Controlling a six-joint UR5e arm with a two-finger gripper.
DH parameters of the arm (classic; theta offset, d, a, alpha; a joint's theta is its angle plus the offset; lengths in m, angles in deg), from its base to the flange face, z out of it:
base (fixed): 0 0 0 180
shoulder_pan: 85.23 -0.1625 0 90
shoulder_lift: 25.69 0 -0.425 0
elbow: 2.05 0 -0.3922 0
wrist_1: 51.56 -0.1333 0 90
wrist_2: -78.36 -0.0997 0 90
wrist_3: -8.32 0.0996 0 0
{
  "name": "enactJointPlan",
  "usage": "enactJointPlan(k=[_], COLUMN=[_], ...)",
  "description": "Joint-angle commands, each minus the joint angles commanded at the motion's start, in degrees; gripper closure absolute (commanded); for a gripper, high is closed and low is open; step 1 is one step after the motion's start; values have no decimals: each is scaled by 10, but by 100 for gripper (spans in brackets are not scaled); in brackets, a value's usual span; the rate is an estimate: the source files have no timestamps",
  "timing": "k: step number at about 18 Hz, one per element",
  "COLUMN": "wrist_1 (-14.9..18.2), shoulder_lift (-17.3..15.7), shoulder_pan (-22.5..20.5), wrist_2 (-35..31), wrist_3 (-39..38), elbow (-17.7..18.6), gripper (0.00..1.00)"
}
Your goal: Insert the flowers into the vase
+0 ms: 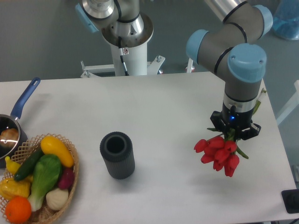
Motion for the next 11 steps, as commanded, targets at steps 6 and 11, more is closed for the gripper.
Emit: enactJointPlan(k=[6,11], wrist_1=[-1,-3], shoulder_lift=[-4,-32], shoulder_pan=[-2,-5], wrist_2=[9,85], wrist_3=[-21,-35], elbow=[7,25], gripper=[89,91])
